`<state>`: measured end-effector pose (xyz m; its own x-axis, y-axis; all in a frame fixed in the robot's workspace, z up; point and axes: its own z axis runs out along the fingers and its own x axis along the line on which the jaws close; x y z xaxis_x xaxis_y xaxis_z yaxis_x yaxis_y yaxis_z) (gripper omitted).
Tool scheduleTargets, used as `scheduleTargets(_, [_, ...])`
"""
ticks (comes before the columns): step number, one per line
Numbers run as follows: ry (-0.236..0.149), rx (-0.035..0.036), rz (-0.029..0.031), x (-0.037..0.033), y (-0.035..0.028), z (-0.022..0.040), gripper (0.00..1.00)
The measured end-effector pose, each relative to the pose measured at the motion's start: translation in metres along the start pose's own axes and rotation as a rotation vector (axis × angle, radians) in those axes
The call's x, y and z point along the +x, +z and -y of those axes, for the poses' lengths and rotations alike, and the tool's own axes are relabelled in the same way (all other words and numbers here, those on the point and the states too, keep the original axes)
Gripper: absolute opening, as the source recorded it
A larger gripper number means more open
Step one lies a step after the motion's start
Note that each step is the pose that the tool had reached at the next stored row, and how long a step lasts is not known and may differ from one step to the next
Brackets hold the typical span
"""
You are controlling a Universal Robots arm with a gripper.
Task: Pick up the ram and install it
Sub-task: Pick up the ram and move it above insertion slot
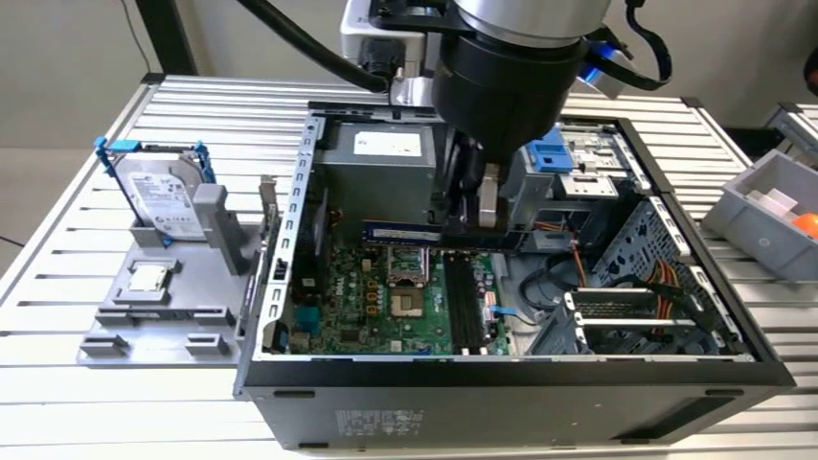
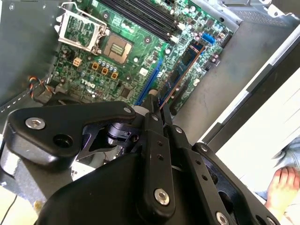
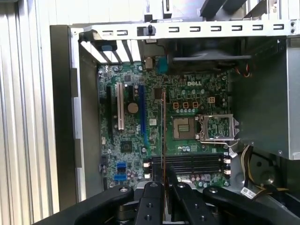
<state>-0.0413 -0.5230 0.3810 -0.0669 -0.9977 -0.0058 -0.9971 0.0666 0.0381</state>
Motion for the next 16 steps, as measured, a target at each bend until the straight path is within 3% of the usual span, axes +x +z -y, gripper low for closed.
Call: scheduleTargets(16, [0.0, 0.0, 0.0001, -0.0014, -0.0008, 0.021, 0.0])
